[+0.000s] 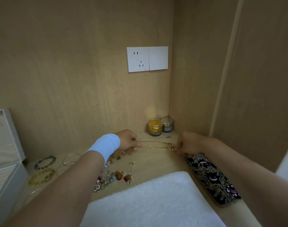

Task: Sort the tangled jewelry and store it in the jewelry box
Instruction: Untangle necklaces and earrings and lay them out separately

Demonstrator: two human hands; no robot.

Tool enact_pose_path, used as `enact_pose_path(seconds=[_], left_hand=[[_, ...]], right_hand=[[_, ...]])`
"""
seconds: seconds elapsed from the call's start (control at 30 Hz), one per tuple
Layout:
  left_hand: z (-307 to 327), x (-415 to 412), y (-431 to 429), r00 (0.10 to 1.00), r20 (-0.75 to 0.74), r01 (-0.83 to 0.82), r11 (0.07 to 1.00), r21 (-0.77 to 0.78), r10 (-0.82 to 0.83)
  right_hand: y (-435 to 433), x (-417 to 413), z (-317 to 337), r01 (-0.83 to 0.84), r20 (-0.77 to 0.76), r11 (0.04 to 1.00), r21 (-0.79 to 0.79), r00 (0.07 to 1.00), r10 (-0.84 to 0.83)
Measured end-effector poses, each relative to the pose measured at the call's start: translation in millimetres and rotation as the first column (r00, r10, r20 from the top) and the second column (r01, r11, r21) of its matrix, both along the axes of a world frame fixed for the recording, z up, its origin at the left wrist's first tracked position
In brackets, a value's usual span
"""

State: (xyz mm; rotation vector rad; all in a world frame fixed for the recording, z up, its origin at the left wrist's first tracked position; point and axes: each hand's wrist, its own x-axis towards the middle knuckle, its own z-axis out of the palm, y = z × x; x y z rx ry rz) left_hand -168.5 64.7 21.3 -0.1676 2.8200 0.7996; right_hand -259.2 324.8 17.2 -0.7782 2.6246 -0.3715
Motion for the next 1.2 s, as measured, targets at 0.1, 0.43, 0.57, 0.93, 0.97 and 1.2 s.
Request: enact_pose_path(seconds=[0.1, 0.43, 0.57, 0.93, 0.97, 1.2], left_hand=[[-8, -6, 5, 1.000, -0.015, -0.025, 0.992, -0.120, 0.023], [-17, -14, 16, 0.999, -0.031, 0.005, 0.968, -0.251, -0.013], [6, 8, -6, 0.996, -0.072, -0.066, 0.980, -0.187, 0.053], [-3, 100, -87, 0.960, -0.177, -0.232, 0.970, -0.072, 0.217], [-10, 106, -90, 0.955, -0.185, -0.244, 0.968, -0.056, 0.230], [-41, 122, -101, 0.941, -0.169, -0.299, 0.954, 0.000, 0.294]], right_hand=[[-4, 0, -5, -0.030, -0.051, 0.996, 0.081, 0.998, 0.034], [-17, -11, -8, -0.035, -0.262, 0.978, 0.205, 0.961, 0.090], [-44, 2, 9, -0.044, -0.357, 0.988, 0.145, 0.929, 0.094], [-175, 82, 4, -0.393, -0.178, 0.904, -0.168, 0.914, 0.364], [-184, 85, -2, -0.403, -0.173, 0.897, -0.184, 0.911, 0.374], [-214, 90, -26, -0.431, -0.140, 0.887, -0.168, 0.901, 0.411]])
